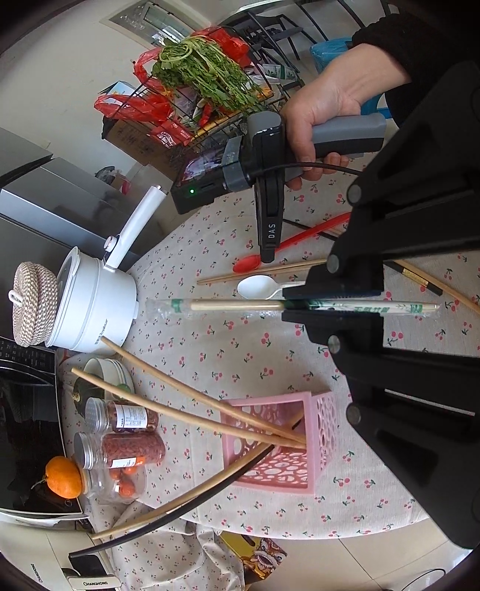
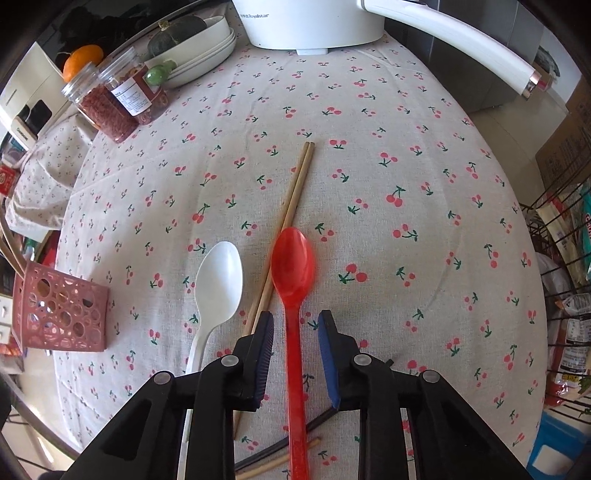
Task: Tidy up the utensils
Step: 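Lift the wrapped chopsticks with the left gripper while the right gripper grasps the red spoon, then lower the wrapped chopsticks into the pink holder with the left gripper while the right gripper lifts the red spoon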
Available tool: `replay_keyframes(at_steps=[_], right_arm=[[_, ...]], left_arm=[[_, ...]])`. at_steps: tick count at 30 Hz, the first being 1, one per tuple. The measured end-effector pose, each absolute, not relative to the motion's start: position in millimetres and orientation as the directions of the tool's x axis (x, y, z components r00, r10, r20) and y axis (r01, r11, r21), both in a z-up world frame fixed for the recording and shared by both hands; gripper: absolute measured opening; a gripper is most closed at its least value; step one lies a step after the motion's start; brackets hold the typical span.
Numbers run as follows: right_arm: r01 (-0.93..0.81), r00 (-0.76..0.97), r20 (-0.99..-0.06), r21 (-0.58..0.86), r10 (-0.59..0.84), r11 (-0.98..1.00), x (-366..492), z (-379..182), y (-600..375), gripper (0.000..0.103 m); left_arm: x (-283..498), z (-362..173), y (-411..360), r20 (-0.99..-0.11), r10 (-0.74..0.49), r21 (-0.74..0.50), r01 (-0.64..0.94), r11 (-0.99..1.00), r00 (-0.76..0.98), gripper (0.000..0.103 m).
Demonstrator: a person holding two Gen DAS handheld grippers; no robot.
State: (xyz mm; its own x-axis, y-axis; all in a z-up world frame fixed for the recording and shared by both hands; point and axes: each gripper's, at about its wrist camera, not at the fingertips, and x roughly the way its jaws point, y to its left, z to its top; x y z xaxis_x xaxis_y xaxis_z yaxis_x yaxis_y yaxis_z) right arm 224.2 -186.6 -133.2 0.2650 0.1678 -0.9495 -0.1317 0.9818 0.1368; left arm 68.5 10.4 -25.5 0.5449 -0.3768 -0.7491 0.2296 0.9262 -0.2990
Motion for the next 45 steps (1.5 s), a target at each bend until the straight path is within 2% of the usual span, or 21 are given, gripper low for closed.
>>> replay_keyframes(at_steps=[3,6,11,16,22,28,36,40,45], right_arm=[[-0.132,0.262,-0.952,0.126,0.158,0.983,227.2,-136.9,-182.5,0.019],[-0.133,0.269,-0.953,0.105,0.138,0.985,228.8,-139.8,-180.3,0.009],[-0.126,0.318,-0.934,0.126,0.161,0.984,224.6,-127.0,-184.4,0.009],[-0.119,0.43,-0.874,0.192,0.225,0.974,210.9,-91.5,-197.7,0.009],[-0.123,0.538,-0.788,0.277,0.299,0.953,192.5,-54.2,-203.2,0.009],[-0.161,0.576,-0.742,0.309,0.343,0.938,180.6,-37.0,-194.0,0.009],[-0.167,0.604,-0.717,0.313,0.348,0.935,176.4,-34.3,-191.0,0.009],[-0.175,0.63,-0.692,0.317,0.353,0.932,172.5,-30.5,-191.6,0.009],[-0.21,0.669,-0.644,0.313,0.37,0.926,165.6,-21.6,-185.8,0.009]], left_arm=[[68.8,-25.8,11.4,-0.749,-0.374,-0.299,0.225,0.927,0.547,0.006],[67.6,-24.5,13.2,-0.745,-0.37,-0.297,0.222,0.929,0.555,0.006],[61.7,-10.4,22.2,-0.707,-0.376,-0.303,0.224,0.926,0.599,0.006],[51.5,19.9,42.9,-0.594,-0.374,-0.323,0.215,0.922,0.712,0.006],[44.9,44.4,74.1,-0.405,-0.258,-0.316,0.131,0.94,0.877,0.006],[64.3,31.2,84.7,-0.33,-0.169,-0.313,0.061,0.948,0.929,0.006],[80.6,2.2,82.1,-0.328,-0.095,-0.291,-0.005,0.957,0.94,0.006],[87.0,-10.2,82.3,-0.375,-0.084,-0.291,-0.031,0.956,0.923,0.006],[91.2,-27.8,91.1,-0.473,-0.107,-0.349,-0.074,0.934,0.875,0.006]])
